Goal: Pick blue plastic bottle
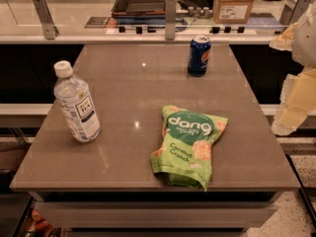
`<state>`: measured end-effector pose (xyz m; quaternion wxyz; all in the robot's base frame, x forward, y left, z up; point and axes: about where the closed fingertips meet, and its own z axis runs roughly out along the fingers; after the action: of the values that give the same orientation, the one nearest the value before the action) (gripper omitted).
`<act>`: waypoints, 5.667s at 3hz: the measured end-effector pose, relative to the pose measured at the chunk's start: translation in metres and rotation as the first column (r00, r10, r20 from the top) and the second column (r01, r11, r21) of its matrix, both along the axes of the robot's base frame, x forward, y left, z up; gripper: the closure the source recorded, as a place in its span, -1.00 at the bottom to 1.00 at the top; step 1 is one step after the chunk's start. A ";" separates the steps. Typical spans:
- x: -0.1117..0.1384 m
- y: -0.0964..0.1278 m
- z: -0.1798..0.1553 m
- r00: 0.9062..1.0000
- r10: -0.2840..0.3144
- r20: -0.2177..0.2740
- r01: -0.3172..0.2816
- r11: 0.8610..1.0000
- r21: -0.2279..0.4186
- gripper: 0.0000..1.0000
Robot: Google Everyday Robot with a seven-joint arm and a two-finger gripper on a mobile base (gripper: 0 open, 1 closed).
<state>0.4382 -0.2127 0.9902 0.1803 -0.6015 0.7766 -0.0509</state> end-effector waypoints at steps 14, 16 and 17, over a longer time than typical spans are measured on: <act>0.077 0.319 -0.055 0.952 0.229 0.202 -0.292 0.480 0.828 -1.00; 0.078 0.355 -0.075 0.953 0.225 0.201 -0.273 0.359 0.893 -1.00; 0.071 0.374 -0.087 0.948 0.229 0.223 -0.284 0.284 0.916 -1.00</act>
Offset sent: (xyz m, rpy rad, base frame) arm 0.0066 0.0132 -0.0031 0.0850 -0.0403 0.0292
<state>0.5091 0.1610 0.9030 0.5181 -0.5009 0.5506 0.4214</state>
